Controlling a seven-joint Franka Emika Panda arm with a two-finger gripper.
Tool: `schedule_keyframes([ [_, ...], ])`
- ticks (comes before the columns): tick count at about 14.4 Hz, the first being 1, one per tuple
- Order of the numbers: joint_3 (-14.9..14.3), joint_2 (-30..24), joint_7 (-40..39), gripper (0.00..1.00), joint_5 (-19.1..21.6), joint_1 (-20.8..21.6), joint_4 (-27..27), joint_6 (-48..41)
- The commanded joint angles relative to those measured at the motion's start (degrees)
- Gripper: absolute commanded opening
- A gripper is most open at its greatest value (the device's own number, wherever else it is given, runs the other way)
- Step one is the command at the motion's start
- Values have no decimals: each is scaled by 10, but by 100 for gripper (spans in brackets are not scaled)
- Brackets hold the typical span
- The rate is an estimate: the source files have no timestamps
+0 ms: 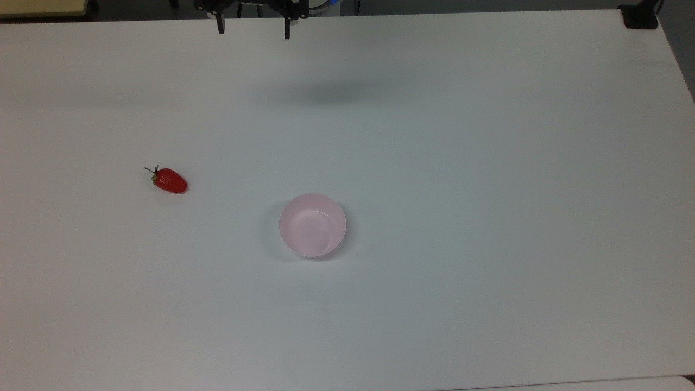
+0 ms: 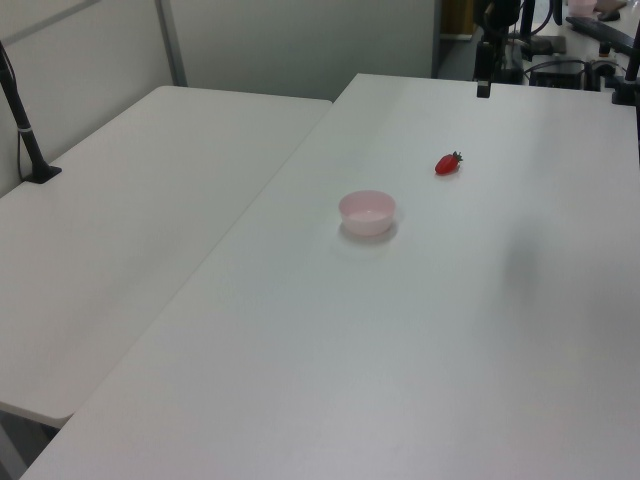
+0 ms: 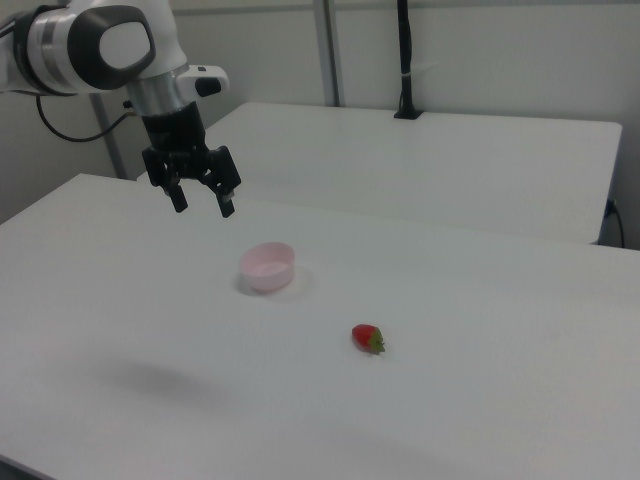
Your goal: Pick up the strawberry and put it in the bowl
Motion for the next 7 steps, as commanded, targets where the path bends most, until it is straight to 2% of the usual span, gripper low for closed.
schedule_keyframes([
  [1, -5, -1, -15, 100, 12, 1, -4, 1],
  [3, -5, 29, -15, 100, 12, -13, 24, 1],
  [7, -7, 60, -16, 100, 13, -30, 45, 4],
])
